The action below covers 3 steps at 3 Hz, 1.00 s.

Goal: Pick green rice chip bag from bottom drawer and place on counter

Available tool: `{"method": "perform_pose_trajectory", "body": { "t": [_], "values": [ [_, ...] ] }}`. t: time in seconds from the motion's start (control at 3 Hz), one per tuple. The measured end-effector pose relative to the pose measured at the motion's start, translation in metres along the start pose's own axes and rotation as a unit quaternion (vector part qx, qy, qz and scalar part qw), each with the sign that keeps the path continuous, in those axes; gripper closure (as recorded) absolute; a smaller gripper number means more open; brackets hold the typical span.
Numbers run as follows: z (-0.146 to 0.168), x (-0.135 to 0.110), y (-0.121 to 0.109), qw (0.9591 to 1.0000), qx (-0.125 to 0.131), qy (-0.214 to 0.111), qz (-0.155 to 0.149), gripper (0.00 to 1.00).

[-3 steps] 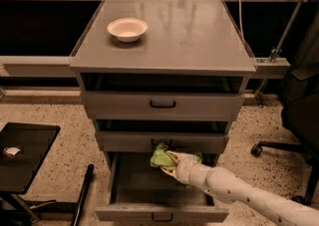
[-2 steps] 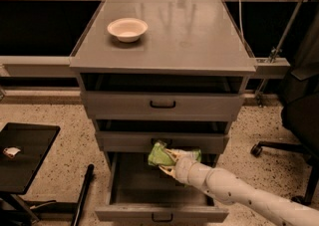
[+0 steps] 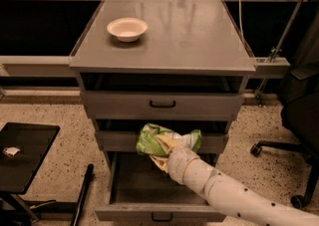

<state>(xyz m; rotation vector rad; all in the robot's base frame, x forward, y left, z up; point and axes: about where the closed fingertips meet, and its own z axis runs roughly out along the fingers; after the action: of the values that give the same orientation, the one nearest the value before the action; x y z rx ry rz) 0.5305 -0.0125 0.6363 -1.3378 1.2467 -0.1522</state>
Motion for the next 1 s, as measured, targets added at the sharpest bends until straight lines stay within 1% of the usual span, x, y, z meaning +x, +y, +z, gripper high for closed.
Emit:
{"method": "perform_pose_trajectory", "body": {
  "t": [0.33, 0.67, 1.0],
  "values": [
    [0.000, 0.000, 0.000, 1.0000, 0.000, 0.000, 0.000, 1.00],
    [0.005, -0.003, -0.011, 0.9999, 0.013, -0.009, -0.002, 1.00],
    [0.009, -0.029, -0.064, 0.9974, 0.053, -0.020, -0.044, 1.00]
  ]
}}
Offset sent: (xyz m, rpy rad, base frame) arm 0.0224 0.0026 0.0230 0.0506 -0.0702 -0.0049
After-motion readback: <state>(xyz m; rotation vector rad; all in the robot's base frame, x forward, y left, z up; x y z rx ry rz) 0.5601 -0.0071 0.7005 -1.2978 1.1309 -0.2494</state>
